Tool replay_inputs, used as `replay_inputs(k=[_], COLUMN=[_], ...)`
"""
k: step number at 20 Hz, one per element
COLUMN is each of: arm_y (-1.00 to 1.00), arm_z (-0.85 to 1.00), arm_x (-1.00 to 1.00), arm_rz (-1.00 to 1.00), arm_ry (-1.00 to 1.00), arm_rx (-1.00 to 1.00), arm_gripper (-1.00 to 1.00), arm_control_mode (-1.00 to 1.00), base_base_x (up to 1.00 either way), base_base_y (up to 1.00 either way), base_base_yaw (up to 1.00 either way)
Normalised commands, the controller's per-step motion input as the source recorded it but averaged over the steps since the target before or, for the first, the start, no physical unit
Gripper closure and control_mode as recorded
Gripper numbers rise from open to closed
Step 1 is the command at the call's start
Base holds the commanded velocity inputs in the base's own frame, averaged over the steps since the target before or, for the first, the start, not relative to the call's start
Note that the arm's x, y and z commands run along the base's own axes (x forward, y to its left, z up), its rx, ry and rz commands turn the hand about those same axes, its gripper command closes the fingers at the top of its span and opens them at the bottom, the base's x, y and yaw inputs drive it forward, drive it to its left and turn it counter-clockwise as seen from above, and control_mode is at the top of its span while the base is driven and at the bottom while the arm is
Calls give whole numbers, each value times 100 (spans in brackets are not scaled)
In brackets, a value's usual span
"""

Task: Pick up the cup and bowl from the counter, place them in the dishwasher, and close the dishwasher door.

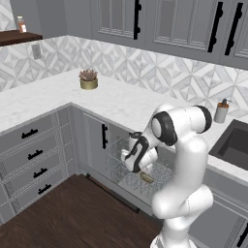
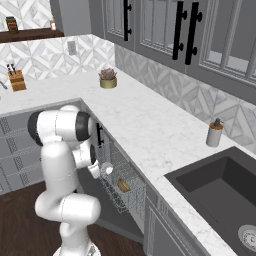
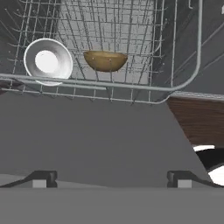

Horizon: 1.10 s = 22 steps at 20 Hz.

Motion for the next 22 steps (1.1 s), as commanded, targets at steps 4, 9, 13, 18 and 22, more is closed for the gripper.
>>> replay_inputs(k=[4,9,13,18,22], arm_y=[15,0,-14,-47,-50], arm_z=[-78,-98,-58,-44,-46], arm_x=[41,24,16,53,66], arm_rz=[-1,-1,-9,-12,-12], arm_ry=[0,0,-9,-13,-15], arm_rx=[0,-1,-8,-6,-5], arm_gripper=[-100,-100,-100,-100,-100], arm_control_mode=[-100,-100,-100,-100,-100], base_base_x=[0,0,0,0,0], base_base_y=[0,0,0,0,0], base_base_yaw=[0,0,0,0,0])
